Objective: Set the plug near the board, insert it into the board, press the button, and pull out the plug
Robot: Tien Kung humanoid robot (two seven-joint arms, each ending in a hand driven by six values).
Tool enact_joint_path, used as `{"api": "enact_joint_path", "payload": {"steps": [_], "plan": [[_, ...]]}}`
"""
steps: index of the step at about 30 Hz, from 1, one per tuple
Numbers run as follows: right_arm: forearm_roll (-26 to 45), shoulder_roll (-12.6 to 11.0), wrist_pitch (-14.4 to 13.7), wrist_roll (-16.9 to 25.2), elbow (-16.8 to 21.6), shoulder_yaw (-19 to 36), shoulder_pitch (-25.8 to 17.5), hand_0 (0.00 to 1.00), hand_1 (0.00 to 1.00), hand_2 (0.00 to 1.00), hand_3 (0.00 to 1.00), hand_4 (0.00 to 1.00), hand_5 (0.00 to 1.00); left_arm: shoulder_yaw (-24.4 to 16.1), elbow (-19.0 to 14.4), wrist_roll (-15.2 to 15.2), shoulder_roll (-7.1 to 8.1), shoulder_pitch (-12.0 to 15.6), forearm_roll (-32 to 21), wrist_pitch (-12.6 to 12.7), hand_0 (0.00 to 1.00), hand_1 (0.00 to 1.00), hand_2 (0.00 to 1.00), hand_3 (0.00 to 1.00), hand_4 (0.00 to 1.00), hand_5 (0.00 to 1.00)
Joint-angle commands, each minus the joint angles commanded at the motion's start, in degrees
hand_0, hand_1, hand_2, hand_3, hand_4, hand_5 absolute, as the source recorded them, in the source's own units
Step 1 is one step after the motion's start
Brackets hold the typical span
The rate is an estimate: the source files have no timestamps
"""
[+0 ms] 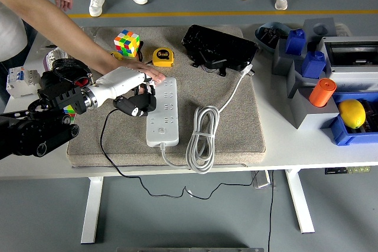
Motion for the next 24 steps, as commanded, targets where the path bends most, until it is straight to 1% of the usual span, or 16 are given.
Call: {"api": "enact_joint_path", "payload": {"steps": [5, 18, 19, 24], "plan": [[0.1, 0.0, 0.0, 0.0, -0.1, 0.0, -0.1, 0.722, 0.724, 0.714, 0.606, 0.998, 0.625, 0.1, -0.4, 0.1, 0.38, -0.2, 0.0, -0.7, 0.36, 0.379, 0.388, 0.521, 0.884, 0.104], [-0.2, 0.0, 0.0, 0.0, 0.1, 0.2, -0.1, 0.722, 0.723, 0.712, 0.605, 0.998, 0.624, 0.3, 0.1, 0.1, 0.26, -0.3, -0.3, -1.1, 0.363, 0.381, 0.387, 0.52, 0.882, 0.111], [-0.2, 0.0, 0.0, 0.0, 0.1, 0.2, -0.1, 0.721, 0.723, 0.713, 0.605, 0.998, 0.624, 0.2, 0.2, 0.0, 0.23, -0.3, -0.4, -1.1, 0.394, 0.418, 0.429, 0.53, 0.891, 0.118], [-0.3, 0.0, 0.0, 0.0, 0.1, 0.2, 0.0, 0.721, 0.723, 0.713, 0.605, 0.998, 0.624, -0.2, 0.2, 0.0, 0.15, -0.3, -0.8, -1.2, 0.394, 0.418, 0.429, 0.53, 0.891, 0.118]]}}
